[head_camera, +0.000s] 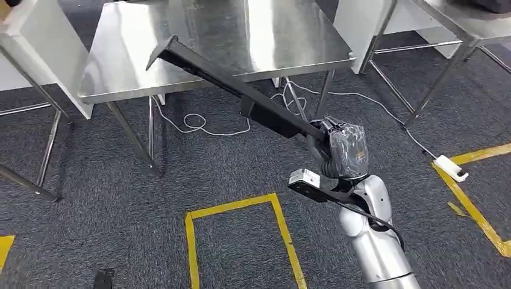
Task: Take the parts from the cabinet and place them on the table.
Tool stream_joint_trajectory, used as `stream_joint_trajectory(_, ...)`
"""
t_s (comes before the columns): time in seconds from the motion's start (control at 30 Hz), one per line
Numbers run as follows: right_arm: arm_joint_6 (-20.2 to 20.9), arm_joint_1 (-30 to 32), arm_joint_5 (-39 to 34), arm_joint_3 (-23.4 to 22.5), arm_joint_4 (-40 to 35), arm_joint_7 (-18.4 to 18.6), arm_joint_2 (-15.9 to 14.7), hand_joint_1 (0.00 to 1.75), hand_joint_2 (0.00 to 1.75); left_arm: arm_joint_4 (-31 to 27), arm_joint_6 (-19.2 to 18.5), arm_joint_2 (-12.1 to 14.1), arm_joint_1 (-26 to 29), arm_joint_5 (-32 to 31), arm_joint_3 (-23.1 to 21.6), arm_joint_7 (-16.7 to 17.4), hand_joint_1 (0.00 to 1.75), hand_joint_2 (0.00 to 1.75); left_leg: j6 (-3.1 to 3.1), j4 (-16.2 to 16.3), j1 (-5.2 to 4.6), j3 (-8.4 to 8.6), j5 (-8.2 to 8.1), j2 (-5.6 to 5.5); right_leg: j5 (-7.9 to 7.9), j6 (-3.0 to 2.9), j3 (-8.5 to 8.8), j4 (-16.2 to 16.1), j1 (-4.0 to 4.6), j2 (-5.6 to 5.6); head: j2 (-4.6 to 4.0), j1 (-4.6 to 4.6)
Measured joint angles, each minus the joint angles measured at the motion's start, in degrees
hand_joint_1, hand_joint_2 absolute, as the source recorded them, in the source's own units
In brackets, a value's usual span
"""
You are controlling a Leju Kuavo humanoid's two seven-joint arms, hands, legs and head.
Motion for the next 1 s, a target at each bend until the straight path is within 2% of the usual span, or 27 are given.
stream_joint_trajectory(0.03,0.0,0.0,0.2,0.1,0.0,0.0,0.1,1.75,1.75,0.0,0.1,0.0,-0.1,0.0,0.0,0.0,0.00,1.75,-0.27,0.6,-0.11,-0.31,-0.16,-0.24,0.20,-0.17,0.62,-1.2,-0.10,0.37,0.00,0.11)
stream_joint_trajectory(0.07,-0.1,0.1,0.4,0.2,0.1,0.1,0.1,1.75,1.75,0.0,0.1,0.0,-0.1,0.0,0.0,0.0,0.00,1.75,-0.60,0.6,0.11,-0.64,0.00,-0.64,0.21,-0.92,0.33,-0.6,0.13,0.14,0.00,-0.28)
stream_joint_trajectory(0.13,-0.2,-0.1,0.1,0.3,0.2,0.2,0.2,1.75,1.75,0.0,-0.1,0.0,0.4,0.0,0.0,0.0,0.00,1.75,-0.91,0.4,0.36,-0.84,0.13,-1.33,0.29,-1.41,0.31,-0.5,0.35,-0.44,0.00,-0.39)
stream_joint_trajectory(0.17,-0.2,-0.2,-0.2,0.3,0.2,0.2,0.4,1.75,1.75,0.0,-0.4,0.0,0.4,0.0,0.0,-0.1,0.00,1.75,-1.14,0.8,0.57,-1.02,-0.30,-1.00,0.39,-1.89,0.59,-0.8,-0.49,-0.74,0.02,-0.26)
stream_joint_trajectory(0.2,-0.3,-0.3,-0.2,0.2,0.1,0.2,0.4,1.75,1.75,0.0,-0.7,-0.1,0.4,-0.1,-0.1,-0.3,0.00,1.75,-1.49,2.4,0.14,-1.43,-1.24,2.28,0.31,-2.24,0.83,-0.8,-0.26,-0.96,0.00,-0.62)
stream_joint_trajectory(0.23,-0.3,-0.3,-0.2,0.2,0.1,0.2,0.4,1.75,1.75,0.0,-0.7,0.0,0.1,-0.1,-0.2,-0.5,0.00,1.75,-1.82,6.0,0.28,-3.22,-3.33,4.48,0.22,-2.92,0.95,-0.8,-0.04,-1.46,0.00,-1.33)
stream_joint_trajectory(0.27,-0.4,-0.3,-0.1,0.2,0.1,0.2,0.4,1.75,1.75,0.0,-0.7,0.0,-0.1,-0.1,-0.2,-0.5,0.00,1.75,-2.01,9.5,0.45,-4.96,-4.96,5.38,0.15,-3.03,0.99,-0.8,0.10,-1.72,0.00,-1.31)
stream_joint_trajectory(0.3,-0.4,-0.2,0.0,0.2,0.2,0.2,0.3,1.75,1.75,0.0,-0.7,0.1,-0.1,-0.2,-0.3,-0.6,0.00,1.75,-2.20,14.6,0.58,-7.64,-7.03,5.98,0.08,-3.13,0.98,-0.8,0.24,-2.17,0.00,-1.27)
stream_joint_trajectory(0.33,-0.3,0.0,0.2,0.3,0.2,0.2,0.2,1.75,1.75,0.0,-0.7,0.0,0.0,-0.2,-0.4,-0.6,0.00,1.75,-2.32,17.7,0.68,-9.40,-7.78,6.08,0.02,-3.20,0.98,-0.8,0.32,-2.47,0.00,-1.36)
stream_joint_trajectory(0.37,-0.3,0.2,0.3,0.3,0.2,0.2,0.2,1.75,1.75,0.0,-0.7,0.0,0.0,-0.3,-0.5,-0.6,0.00,1.75,-2.31,18.2,0.77,-9.81,-7.31,6.09,-0.01,-3.23,1.01,-0.8,0.36,-2.69,0.00,-1.33)
stream_joint_trajectory(0.4,-0.3,0.3,0.6,0.3,0.2,0.2,0.2,1.75,1.75,0.0,-0.7,0.0,0.0,-0.4,-0.7,-0.5,0.00,1.75,-2.19,15.8,0.81,-8.83,-5.35,6.10,-0.07,-3.28,1.05,-0.8,0.45,-2.86,0.00,-1.29)
stream_joint_trajectory(0.43,-0.4,0.3,0.7,0.3,0.2,0.2,0.2,1.75,1.75,0.0,-0.7,0.0,0.0,-0.4,-0.7,-0.5,0.00,1.75,-1.93,11.7,0.80,-6.79,-3.05,6.10,-0.09,-3.28,1.13,-0.8,0.47,-2.94,0.00,-1.36)
stream_joint_trajectory(0.47,-0.4,0.2,0.7,0.3,0.2,0.2,0.2,1.75,1.75,0.0,-0.7,0.0,0.0,-0.4,-0.7,-0.5,0.00,1.75,-1.60,7.3,0.78,-4.49,-0.94,6.10,-0.21,-3.14,1.21,-0.8,0.51,-2.96,0.00,-1.31)
stream_joint_trajectory(0.5,-0.4,0.2,0.7,0.3,0.2,0.2,0.2,1.75,1.75,0.0,-0.7,0.0,0.0,-0.4,-0.7,-0.5,0.00,1.75,-0.96,1.5,0.60,-1.52,0.50,6.23,-0.24,-3.09,1.33,-0.8,0.54,-3.00,0.00,-1.33)
stream_joint_trajectory(0.53,-0.4,0.2,0.7,0.3,0.2,0.2,0.2,1.75,1.75,0.0,-0.7,0.1,-0.1,-0.4,-0.7,-0.5,0.00,1.75,-0.86,1.2,0.20,-1.12,-0.33,6.37,-0.38,-2.78,1.11,-0.9,1.07,-3.07,0.00,-1.23)
stream_joint_trajectory(0.6,-0.4,0.3,0.7,0.3,0.2,0.2,0.1,1.75,1.75,0.0,-0.9,0.0,-0.1,-0.4,-0.8,-0.5,0.00,1.75,-0.47,1.1,-0.17,-1.36,-0.46,6.18,-0.58,-2.23,1.14,-1.0,0.81,-3.11,0.00,-1.27)
stream_joint_trajectory(0.63,-0.4,0.3,0.7,0.3,0.2,0.2,0.1,1.75,1.75,0.0,-1.1,0.0,-0.1,-0.4,-0.8,-0.5,0.00,1.75,-0.04,1.0,-0.33,-1.23,-0.62,6.13,-0.52,-1.84,1.28,-1.4,0.69,-3.17,0.00,-1.33)
stream_joint_trajectory(0.67,-0.4,0.2,0.7,0.3,0.1,0.2,0.1,1.75,1.75,0.0,-1.1,0.0,-0.1,-0.4,-0.8,-0.5,0.00,1.75,0.31,0.2,-0.28,-0.63,-0.33,6.08,-0.61,-1.27,1.68,-1.9,1.10,-3.21,0.00,-1.33)
stream_joint_trajectory(0.7,-0.4,0.3,0.7,0.3,0.1,0.2,0.0,1.75,1.75,0.0,-1.1,-0.1,0.0,-0.4,-0.8,-0.5,0.00,1.75,0.53,-0.5,0.30,0.14,0.07,6.17,-0.78,-1.23,1.07,-0.7,0.94,-3.36,0.00,-1.16)
stream_joint_trajectory(0.73,-0.4,0.1,0.7,0.3,0.1,0.2,-0.2,1.75,1.75,0.0,-1.1,-0.1,-0.1,-0.4,-0.8,-0.5,0.00,1.75,1.12,-0.6,0.30,0.43,-0.12,6.11,-2.19,-1.56,-0.17,2.3,1.07,-3.35,0.00,-1.03)
stream_joint_trajectory(0.77,-0.5,0.1,0.7,0.3,0.1,0.2,-0.3,1.75,1.75,0.0,-1.1,-0.1,-0.1,-0.3,-0.8,-0.5,0.00,1.75,1.31,-0.6,0.26,0.63,-0.26,6.10,-3.74,-1.86,-2.19,6.2,1.04,-3.36,0.02,-0.72)
stream_joint_trajectory(0.8,-0.5,0.3,0.7,0.3,0.2,0.2,-0.3,1.75,1.75,0.0,-1.1,-0.2,-0.1,-0.3,-0.8,-0.5,0.00,1.75,1.53,-0.6,0.14,0.81,-0.45,6.05,-5.61,-2.06,-5.18,11.4,0.89,-3.36,0.00,-0.79)
stream_joint_trajectory(0.83,-0.5,0.5,0.7,0.3,0.3,0.2,-0.4,1.75,1.75,0.0,-1.0,-0.2,-0.1,-0.3,-0.8,-0.4,0.00,1.75,1.56,-0.6,0.12,0.87,-0.60,5.92,-6.69,-2.03,-7.51,15.2,0.89,-3.37,0.00,-0.63)
stream_joint_trajectory(0.87,-0.5,0.7,0.7,0.3,0.5,0.1,-0.5,1.75,1.75,0.0,-1.0,-0.3,0.0,-0.3,-0.8,-0.4,0.00,1.75,1.49,-0.6,0.12,1.07,-0.79,5.69,-6.54,-1.61,-9.18,17.1,0.88,-3.36,0.00,-0.46)
stream_joint_trajectory(0.9,-0.5,0.7,0.7,0.4,0.6,0.0,-0.5,1.75,1.75,0.0,-1.0,-0.3,0.0,-0.2,-0.8,-0.3,0.00,1.75,1.39,-0.5,0.13,1.28,-1.01,5.53,-5.39,-1.09,-8.92,15.7,0.87,-3.37,0.00,-0.48)
stream_joint_trajectory(0.97,-0.5,0.6,0.6,0.4,0.7,-0.4,-0.6,1.75,1.75,0.0,-1.0,-0.4,0.0,-0.1,-0.8,-0.3,0.00,1.75,1.00,-0.5,0.13,2.08,-1.59,5.14,-0.60,0.06,-4.89,6.5,0.70,-3.41,0.00,-0.44)
stream_joint_trajectory(1.0,-0.5,0.5,0.6,0.4,0.8,-0.5,-0.7,1.75,1.75,0.0,-1.0,-0.4,0.0,-0.1,-0.8,-0.3,0.00,1.75,0.73,-0.4,0.13,2.50,-1.96,5.07,1.57,0.29,-2.62,1.3,0.64,-3.43,0.00,-0.37)
